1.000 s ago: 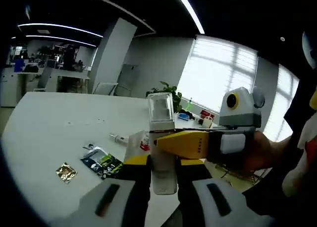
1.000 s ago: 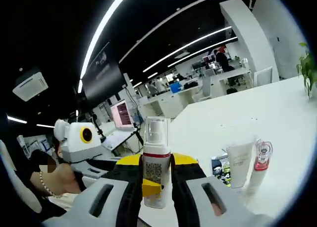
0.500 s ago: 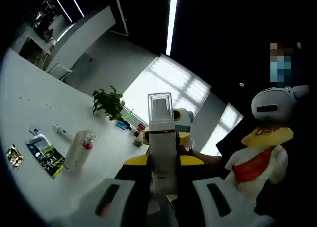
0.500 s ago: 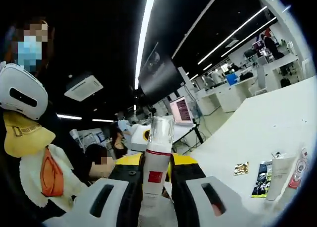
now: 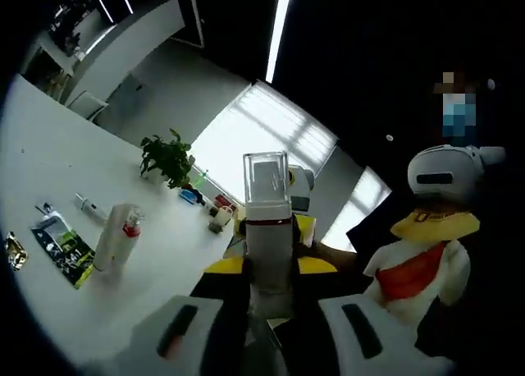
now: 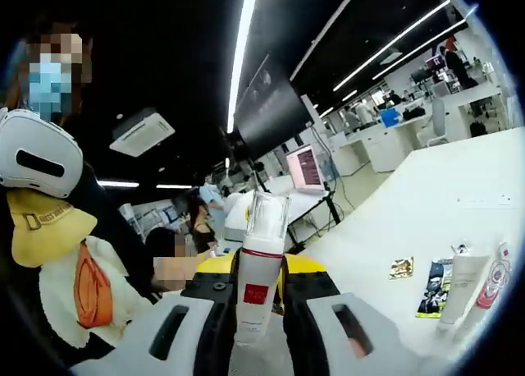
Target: Arrange the skincare products in the storage area until every visible bottle or jar stands upright without overlapping.
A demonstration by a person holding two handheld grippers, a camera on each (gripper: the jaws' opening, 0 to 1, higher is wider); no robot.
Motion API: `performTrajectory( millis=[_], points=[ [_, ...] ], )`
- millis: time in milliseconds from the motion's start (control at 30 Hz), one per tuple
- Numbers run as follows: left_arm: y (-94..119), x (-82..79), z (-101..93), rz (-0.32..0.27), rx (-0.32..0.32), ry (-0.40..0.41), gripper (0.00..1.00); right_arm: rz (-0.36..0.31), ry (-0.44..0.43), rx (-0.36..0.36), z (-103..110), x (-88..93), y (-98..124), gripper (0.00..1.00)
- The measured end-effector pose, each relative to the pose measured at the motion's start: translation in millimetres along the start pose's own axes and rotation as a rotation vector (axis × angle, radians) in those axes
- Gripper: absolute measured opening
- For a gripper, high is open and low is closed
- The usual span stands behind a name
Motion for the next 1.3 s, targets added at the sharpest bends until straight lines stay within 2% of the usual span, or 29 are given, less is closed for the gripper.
performTrajectory(
  millis=[100, 133, 167, 300, 367, 433, 567, 600, 700, 800, 833, 867, 900, 933, 967, 1067, 1167, 1267, 1300],
  points=[
    [-1, -9.6, 2.1, -0.059, -0.044, -0.032, 0.18, -0.060, 0.012, 0.088, -2, -5.9, -1, 0.19],
    [-2, -12.3, 3.0, -0.072, -0.060, -0.052, 0.18, -0.070, 0.035, 0.116, -3, -8.0, -1, 0.19],
    [-2, -15.0, 5.0, -0.077, -0.091, -0.067, 0.19, -0.065, 0.094, 0.165, -3, -10.2, -2, 0.19],
    [-4, -21.3, 9.3, -0.044, -0.195, -0.161, 0.19, -0.020, 0.230, 0.291, -3, -13.9, -7, 0.19],
    [-4, -25.4, 9.9, -0.047, -0.259, -0.234, 0.20, -0.021, 0.262, 0.356, -4, -16.7, -7, 0.19],
    [-6, -24.8, 9.2, -0.050, -0.296, -0.240, 0.20, -0.018, 0.264, 0.383, -4, -17.2, -7, 0.19],
    [-8, -23.3, 8.8, -0.092, -0.371, -0.304, 0.20, -0.029, 0.276, 0.428, -6, -18.0, -9, 0.19],
    [-8, -23.3, 9.3, -0.108, -0.410, -0.321, 0.20, -0.030, 0.288, 0.457, -7, -17.7, -10, 0.19],
    [-9, -24.0, 11.4, -0.108, -0.517, -0.407, 0.21, -0.032, 0.330, 0.524, -8, -15.8, -11, 0.19],
    [-10, -24.9, 13.1, -0.109, -0.644, -0.473, 0.21, -0.040, 0.318, 0.580, -12, -13.1, -12, 0.19],
    [-10, -25.7, 13.8, -0.113, -0.656, -0.488, 0.21, -0.044, 0.321, 0.592, -13, -12.6, -12, 0.19],
    [-8, -27.1, 15.0, -0.118, -0.710, -0.537, 0.22, -0.044, 0.324, 0.592, -13, -12.6, -13, 0.19],
    [-8, -25.9, 16.0, -0.108, -0.753, -0.554, 0.22, -0.038, 0.326, 0.587, -15, -12.4, -13, 0.19],
    [-7, -24.3, 18.6, -0.097, -0.804, -0.552, 0.21, -0.037, 0.316, 0.581, -15, -12.0, -14, 0.19],
    [-7, -23.9, 19.4, -0.108, -0.829, -0.549, 0.20, -0.037, 0.311, 0.575, -14, -11.5, -15, 0.19],
    [-10, -21.4, 21.6, -0.092, -0.839, -0.550, 0.20, 0.031, 0.384, 0.574, -14, -7.9, -17, 0.19],
    [-8, -19.4, 22.4, -0.066, -0.807, -0.539, 0.20, 0.041, 0.406, 0.554, -15, -5.0, -16, 0.19],
    [-10, -17.2, 21.2, -0.043, -0.781, -0.547, 0.19, 0.046, 0.392, 0.507, -17, -5.0, -12, 0.20],
    [-9, -17.1, 21.5, -0.041, -0.773, -0.547, 0.19, 0.058, 0.397, 0.453, -16, -3.5, -14, 0.20]
  ],
)
Point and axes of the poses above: the point that each gripper's makers call its tool centre point, and the gripper's own axes: y roughly backward along the fingers, z roughly to its left, x roughly out of its underside, the point moved 7 cm from there along y, roughly backward along the fingers, and after that the axes turned 6 degrees about y, right-handed, at the moved point
